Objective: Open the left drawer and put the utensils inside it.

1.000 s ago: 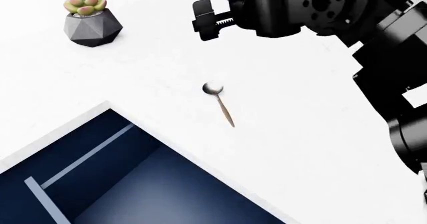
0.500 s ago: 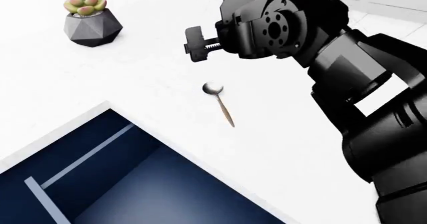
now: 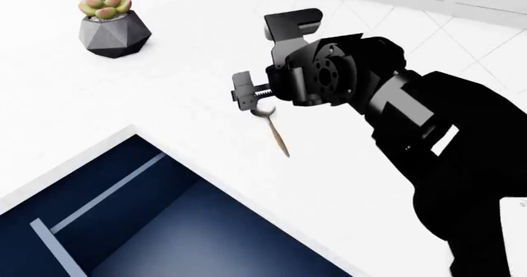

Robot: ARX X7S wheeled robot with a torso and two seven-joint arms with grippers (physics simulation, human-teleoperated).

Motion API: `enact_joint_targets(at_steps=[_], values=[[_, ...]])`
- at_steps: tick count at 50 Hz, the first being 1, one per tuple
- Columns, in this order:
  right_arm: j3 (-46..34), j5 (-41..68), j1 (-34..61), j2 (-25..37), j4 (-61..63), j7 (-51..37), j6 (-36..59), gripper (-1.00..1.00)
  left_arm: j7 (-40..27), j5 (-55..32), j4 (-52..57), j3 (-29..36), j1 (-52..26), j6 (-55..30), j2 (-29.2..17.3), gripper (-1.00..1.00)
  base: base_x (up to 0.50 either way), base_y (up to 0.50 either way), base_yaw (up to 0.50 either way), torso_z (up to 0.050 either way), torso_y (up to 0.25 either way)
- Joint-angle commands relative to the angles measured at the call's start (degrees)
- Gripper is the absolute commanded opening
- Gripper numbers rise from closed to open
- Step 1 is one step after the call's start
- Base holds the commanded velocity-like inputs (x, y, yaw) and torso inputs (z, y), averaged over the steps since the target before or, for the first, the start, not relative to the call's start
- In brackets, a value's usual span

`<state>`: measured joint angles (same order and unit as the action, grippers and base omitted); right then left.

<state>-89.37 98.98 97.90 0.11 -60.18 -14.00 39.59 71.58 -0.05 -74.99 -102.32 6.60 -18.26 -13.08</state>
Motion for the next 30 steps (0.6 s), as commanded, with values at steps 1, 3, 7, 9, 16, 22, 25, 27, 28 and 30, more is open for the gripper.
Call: enact_joint_targets(at_steps=[1, 3, 7, 9, 16, 22, 25, 27, 28, 30], values=[[-1.91, 1.12, -1.81, -0.10, -1.70, 0.61, -0.81, 1.00, -1.18, 0.33, 0.00, 0.39, -0.10, 0.38, 0.14, 1.00, 0.00, 0.00, 0.00, 0.000, 0.000], [-1.99, 0.98, -1.90, -0.10, -1.35, 0.76, -0.66, 1.00, -1.22, 0.20, 0.00, 0.44, -0.11, 0.94, 0.28, 1.00, 0.00, 0.00, 0.00, 0.000, 0.000], [-1.99, 0.49, -2.44, -0.10, -0.95, 0.63, -0.83, 1.00, -0.45, -0.03, 0.00, 0.42, -0.02, 1.24, 0.27, 1.00, 0.00, 0.00, 0.00, 0.000, 0.000], [-2.01, 0.19, -2.74, -0.10, -1.00, 1.05, -0.71, 1.00, -0.62, 0.00, 0.00, 0.41, -0.04, 1.98, 0.35, 1.00, 0.00, 0.00, 0.00, 0.000, 0.000], [-1.80, -0.77, -3.30, -0.10, -0.46, 1.70, -0.19, 1.00, -0.53, -0.29, 0.00, -0.41, 0.03, 3.20, 0.42, 1.00, 0.00, 0.00, 0.00, 0.000, 0.000], [-1.65, -0.52, -3.45, -0.10, -1.08, 1.14, 0.02, 1.00, -0.70, -0.12, 0.00, -0.51, -0.02, 3.32, 0.44, 1.00, 0.00, 0.00, 0.00, 0.000, 0.000], [-1.69, -0.54, -3.82, -0.10, -1.27, 1.27, -0.09, 1.00, -0.53, 0.00, 0.00, -0.37, -0.06, 3.45, 0.52, 1.00, 0.00, 0.00, 0.00, 0.000, 0.000], [-1.71, -0.60, -3.87, -0.10, -1.30, 1.27, -0.12, 1.00, -0.39, -0.06, 0.00, -0.42, -0.03, 3.38, 0.48, 1.00, 0.00, 0.00, 0.00, 0.000, 0.000], [-1.67, -0.56, -3.79, -0.10, -1.41, 1.13, -0.11, 1.00, -0.57, 0.01, 0.00, -0.37, -0.07, 3.96, 0.57, 1.00, 0.00, 0.00, 0.00, 0.000, 0.000], [-1.64, -0.54, -3.75, -0.10, -1.38, 0.87, -0.24, 1.00, -0.79, 0.16, 0.00, -0.17, -0.14, 5.03, 0.77, 1.00, 0.00, 0.00, 0.00, 0.000, -0.125]])
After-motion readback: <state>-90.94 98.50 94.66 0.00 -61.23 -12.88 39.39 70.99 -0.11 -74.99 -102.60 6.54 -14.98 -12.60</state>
